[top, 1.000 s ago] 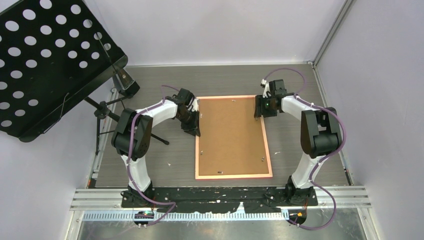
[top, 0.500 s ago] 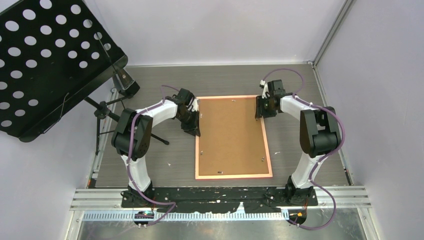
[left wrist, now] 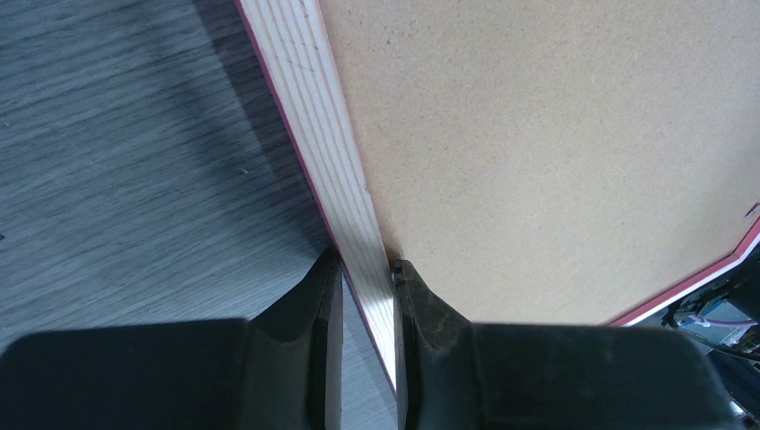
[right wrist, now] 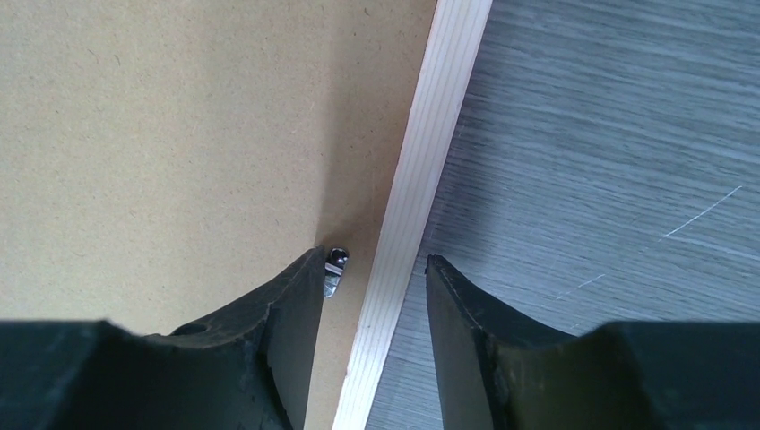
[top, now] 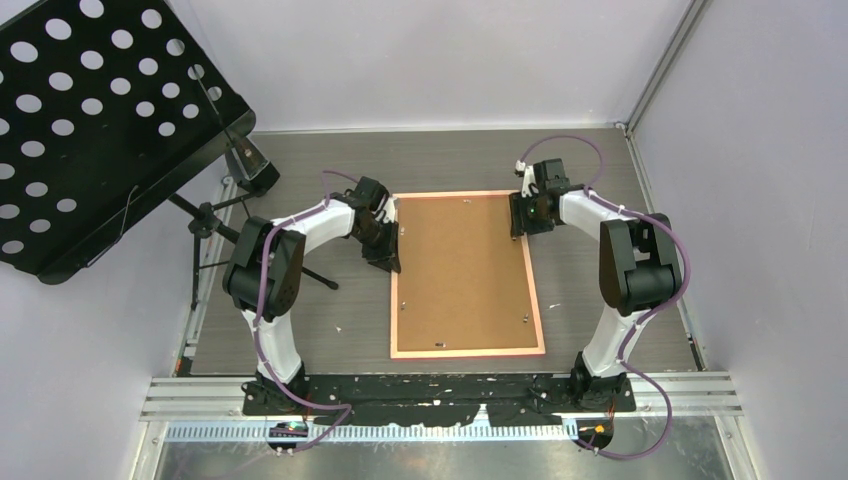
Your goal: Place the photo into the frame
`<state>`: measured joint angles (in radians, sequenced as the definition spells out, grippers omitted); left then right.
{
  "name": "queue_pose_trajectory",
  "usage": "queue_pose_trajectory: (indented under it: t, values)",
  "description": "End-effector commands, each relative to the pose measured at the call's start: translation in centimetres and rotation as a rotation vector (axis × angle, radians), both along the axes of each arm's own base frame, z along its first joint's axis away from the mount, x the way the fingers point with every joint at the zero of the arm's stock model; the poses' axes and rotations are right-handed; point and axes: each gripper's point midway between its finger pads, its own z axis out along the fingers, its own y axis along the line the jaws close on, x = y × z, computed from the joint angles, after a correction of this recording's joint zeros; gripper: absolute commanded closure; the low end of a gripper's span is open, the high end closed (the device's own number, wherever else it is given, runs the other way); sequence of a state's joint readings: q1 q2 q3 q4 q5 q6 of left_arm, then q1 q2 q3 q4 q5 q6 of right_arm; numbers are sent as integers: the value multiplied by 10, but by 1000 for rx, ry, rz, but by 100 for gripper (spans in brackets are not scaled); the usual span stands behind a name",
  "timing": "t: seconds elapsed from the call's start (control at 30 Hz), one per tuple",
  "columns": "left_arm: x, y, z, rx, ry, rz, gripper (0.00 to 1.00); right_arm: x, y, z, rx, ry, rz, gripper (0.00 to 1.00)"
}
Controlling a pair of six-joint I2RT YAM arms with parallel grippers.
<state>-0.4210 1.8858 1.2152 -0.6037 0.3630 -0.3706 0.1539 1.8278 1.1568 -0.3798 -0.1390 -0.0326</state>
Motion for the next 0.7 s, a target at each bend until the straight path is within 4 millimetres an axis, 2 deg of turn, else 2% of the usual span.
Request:
queue_pose_trajectory:
  t: [0.0, 0.33, 0.67]
  values:
    - [10, -2, -1, -15, -39, -11, 100, -9, -6, 7, -54, 19, 49, 48]
    - [11, -2, 0, -18, -39, -10, 100, -13, -4, 5, -49, 36, 81, 45]
    - [12, -2, 1, -22, -40, -8, 100, -17, -5, 5, -61, 41, 103, 50]
